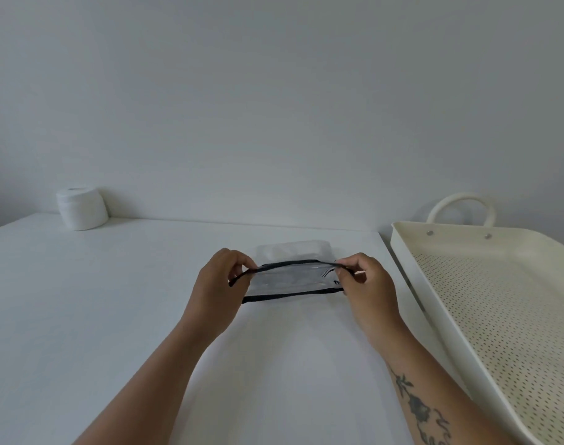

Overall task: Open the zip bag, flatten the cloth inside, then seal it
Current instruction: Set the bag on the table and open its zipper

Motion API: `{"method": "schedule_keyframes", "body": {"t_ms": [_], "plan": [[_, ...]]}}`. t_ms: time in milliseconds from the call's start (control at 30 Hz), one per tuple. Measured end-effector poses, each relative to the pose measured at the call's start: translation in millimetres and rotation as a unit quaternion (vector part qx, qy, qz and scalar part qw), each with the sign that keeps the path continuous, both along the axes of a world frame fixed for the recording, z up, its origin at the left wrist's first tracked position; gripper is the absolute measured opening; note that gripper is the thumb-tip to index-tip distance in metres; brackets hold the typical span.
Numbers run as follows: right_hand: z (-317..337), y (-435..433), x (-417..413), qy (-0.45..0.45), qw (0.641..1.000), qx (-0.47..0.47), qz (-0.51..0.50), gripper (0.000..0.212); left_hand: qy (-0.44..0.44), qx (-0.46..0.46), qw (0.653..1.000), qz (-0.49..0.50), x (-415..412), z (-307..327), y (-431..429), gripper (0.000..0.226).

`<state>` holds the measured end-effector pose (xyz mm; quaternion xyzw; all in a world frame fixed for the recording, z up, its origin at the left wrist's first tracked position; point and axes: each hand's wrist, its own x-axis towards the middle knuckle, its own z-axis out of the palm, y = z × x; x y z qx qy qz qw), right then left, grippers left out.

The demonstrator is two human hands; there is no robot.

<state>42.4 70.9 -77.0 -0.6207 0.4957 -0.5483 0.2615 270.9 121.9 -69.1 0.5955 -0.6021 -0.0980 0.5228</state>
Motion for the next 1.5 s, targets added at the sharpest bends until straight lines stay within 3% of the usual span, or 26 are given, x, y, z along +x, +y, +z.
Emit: {"method": "schedule_keyframes", "body": {"t_ms": [100,233,333,433,500,567,667,833,933,1000,1067,1133,1267,1500], "plan": [[1.4,3.5,9.5,0.042,0.997,-0.042,-0.047,0.015,-0.044,-0.066,0.996,0.033,-3.9,-2.5,-0.8,0.037],[6.9,7.1,16.8,0.040,0.994,-0.069,-0.079,0.016,-0.021,-0.083,0.992,0.088,-7.0,-5.5,-3.6,0.023],[8.2,4.7,9.8,-0.107,0.994,0.029,0.026,0.013,0.076,-0.039,0.986,0.143,4.8,-8.8,-6.8,0.013],[4.0,2.6,7.8,-0.287,0.928,0.151,0.184,0.021,0.259,0.025,0.955,0.146,14.8,-9.8,-7.1,0.020],[1.0,0.5,7.0,-0.337,0.892,0.178,0.242,0.029,0.306,0.044,0.941,0.140,17.0,-9.3,-6.2,0.023],[-0.1,-0.9,5.8,-0.314,0.902,0.170,0.244,0.026,0.334,0.042,0.932,0.132,17.3,-6.6,-5.1,0.023],[-1.0,-0.6,4.4,-0.241,0.944,0.138,0.178,0.010,0.350,0.027,0.930,0.112,15.4,-2.7,-3.8,0.013],[-0.5,-0.2,6.8,-0.095,0.992,0.080,0.005,0.008,0.302,0.007,0.949,0.090,8.4,-2.6,-5.2,0.009],[-1.2,0.4,10.0,0.043,0.996,0.029,-0.077,0.012,0.268,0.007,0.958,0.100,8.0,-1.5,-7.3,0.017],[-4.4,0.7,14.4,0.085,0.992,0.005,-0.098,0.016,0.232,0.011,0.966,0.112,10.0,-1.5,-7.3,0.022],[-5.8,-0.3,16.3,0.086,0.991,-0.006,-0.097,0.018,0.150,0.027,0.980,0.125,11.2,-3.2,-6.3,0.022],[-5.7,-0.9,14.4,0.026,0.999,0.004,-0.042,0.018,0.064,0.034,0.988,0.135,11.0,-4.9,-4.6,0.016],[-6.0,-1.4,9.6,-0.040,0.999,0.029,0.021,0.016,0.010,-0.019,0.990,0.140,10.0,-5.3,-2.0,0.010],[-7.6,-0.7,12.9,0.108,0.991,-0.021,-0.080,0.019,-0.066,-0.047,0.989,0.124,8.0,-2.3,-1.5,0.019]]}}
